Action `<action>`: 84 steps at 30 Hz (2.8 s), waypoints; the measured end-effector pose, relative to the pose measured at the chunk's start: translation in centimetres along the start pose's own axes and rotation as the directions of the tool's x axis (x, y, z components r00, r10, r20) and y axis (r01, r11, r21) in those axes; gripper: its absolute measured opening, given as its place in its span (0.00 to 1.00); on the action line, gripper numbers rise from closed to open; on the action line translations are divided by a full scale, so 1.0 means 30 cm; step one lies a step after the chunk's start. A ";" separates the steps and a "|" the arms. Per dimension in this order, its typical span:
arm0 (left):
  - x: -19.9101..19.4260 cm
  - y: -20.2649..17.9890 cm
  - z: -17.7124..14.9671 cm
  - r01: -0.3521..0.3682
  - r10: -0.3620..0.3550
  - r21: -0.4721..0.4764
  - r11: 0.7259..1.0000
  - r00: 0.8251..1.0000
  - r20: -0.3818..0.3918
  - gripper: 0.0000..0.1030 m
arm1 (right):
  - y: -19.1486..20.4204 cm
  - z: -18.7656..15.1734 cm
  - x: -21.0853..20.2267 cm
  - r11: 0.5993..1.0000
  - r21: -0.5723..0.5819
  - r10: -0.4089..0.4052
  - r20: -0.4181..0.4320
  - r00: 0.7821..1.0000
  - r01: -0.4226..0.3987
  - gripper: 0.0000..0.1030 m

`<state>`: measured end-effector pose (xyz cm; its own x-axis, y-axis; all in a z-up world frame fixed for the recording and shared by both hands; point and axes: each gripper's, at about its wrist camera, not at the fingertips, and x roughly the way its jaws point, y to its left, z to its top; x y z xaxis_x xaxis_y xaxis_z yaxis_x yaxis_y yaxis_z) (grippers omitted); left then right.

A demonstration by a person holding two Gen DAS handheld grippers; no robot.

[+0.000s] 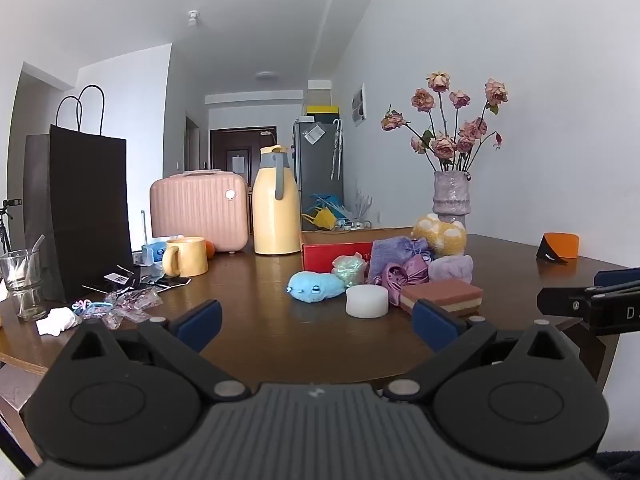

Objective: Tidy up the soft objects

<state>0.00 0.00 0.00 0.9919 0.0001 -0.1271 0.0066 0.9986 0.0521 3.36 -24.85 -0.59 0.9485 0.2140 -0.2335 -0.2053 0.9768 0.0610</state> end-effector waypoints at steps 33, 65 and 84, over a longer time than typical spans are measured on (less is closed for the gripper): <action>-0.018 0.016 0.019 -0.012 0.013 -0.015 1.000 0.998 0.057 1.00 | 0.001 0.004 -0.003 1.000 0.006 0.022 0.058 0.998 -0.023 1.00; -0.018 0.005 0.021 -0.010 0.010 -0.007 1.000 0.998 0.059 1.00 | -0.013 -0.007 -0.010 0.999 0.040 0.017 0.073 0.997 -0.020 1.00; -0.019 0.003 0.020 -0.006 0.007 -0.007 1.000 0.998 0.059 1.00 | -0.018 -0.013 -0.008 0.999 0.050 0.014 0.073 0.997 -0.017 1.00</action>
<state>-0.48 0.05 0.66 0.9977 0.0035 -0.0679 -0.0003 0.9989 0.0463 3.15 -25.44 -0.95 0.9608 0.2258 -0.1608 -0.2093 0.9713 0.1133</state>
